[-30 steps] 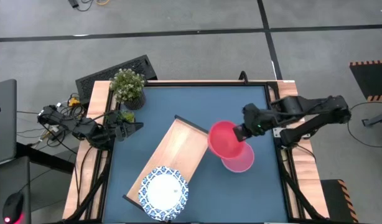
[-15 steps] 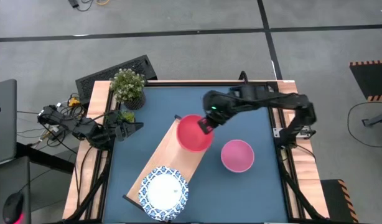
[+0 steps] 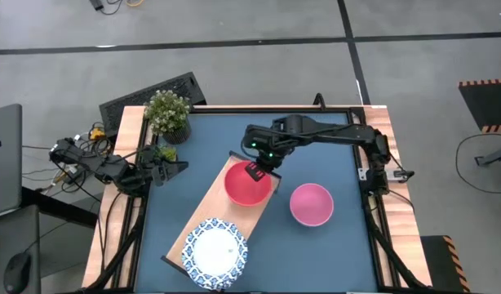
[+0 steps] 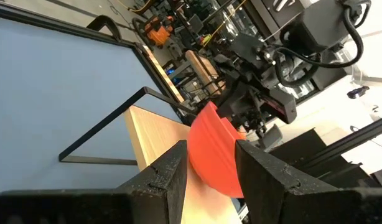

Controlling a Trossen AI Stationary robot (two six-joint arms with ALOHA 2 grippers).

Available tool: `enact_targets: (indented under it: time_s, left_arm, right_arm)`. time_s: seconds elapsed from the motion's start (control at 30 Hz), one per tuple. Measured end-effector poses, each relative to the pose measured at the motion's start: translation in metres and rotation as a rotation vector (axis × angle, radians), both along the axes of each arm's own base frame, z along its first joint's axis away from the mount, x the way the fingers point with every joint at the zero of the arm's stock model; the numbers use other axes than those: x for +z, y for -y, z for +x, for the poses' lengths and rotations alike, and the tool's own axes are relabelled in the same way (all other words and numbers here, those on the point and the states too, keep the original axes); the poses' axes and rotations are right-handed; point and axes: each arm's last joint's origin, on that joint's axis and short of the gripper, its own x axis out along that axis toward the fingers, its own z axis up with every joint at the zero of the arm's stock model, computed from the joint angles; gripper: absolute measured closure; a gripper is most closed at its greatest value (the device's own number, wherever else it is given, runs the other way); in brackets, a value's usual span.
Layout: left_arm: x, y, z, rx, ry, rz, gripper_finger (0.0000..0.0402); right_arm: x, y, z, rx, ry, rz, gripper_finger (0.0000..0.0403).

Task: Place and stack bowls onto a shelf
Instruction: Put the orange bowl on the shelf, then stack the pink bowl on top of the orange bowl on the shelf

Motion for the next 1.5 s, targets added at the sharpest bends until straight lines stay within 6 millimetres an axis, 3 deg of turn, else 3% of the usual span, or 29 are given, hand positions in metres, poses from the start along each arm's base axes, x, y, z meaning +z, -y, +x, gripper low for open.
enact_targets:
  time_s: [0.63, 0.97, 1.1, 1.27, 1.4, 1.5]
  left_arm:
    - [-0.001, 0.0, 0.0, -0.001, -0.014, 0.008, 0.0281]
    - [-0.002, 0.0, 0.0, -0.001, -0.024, 0.014, 0.0281]
    - [-0.003, 0.0, 0.0, -0.001, -0.028, 0.016, 0.0281]
    - [-0.003, 0.0, 0.0, -0.001, -0.028, 0.016, 0.0281]
    - [-0.003, 0.0, 0.0, 0.0, -0.028, 0.016, 0.0281]
    - [-0.003, 0.0, 0.0, 0.001, -0.028, 0.017, 0.0281]
  right_arm:
    - [0.002, 0.006, 0.003, 0.006, 0.043, -0.07, 0.0323]
    - [0.024, 0.006, -0.009, -0.01, 0.129, -0.068, 0.0235]
    - [0.042, 0.007, -0.025, -0.035, 0.164, -0.062, 0.0214]
    - [0.069, 0.006, -0.067, -0.112, 0.129, -0.152, 0.0211]
    - [0.079, -0.002, -0.103, -0.196, 0.007, -0.287, 0.0215]
    - [0.082, -0.011, -0.116, -0.235, 0.036, -0.335, 0.0215]
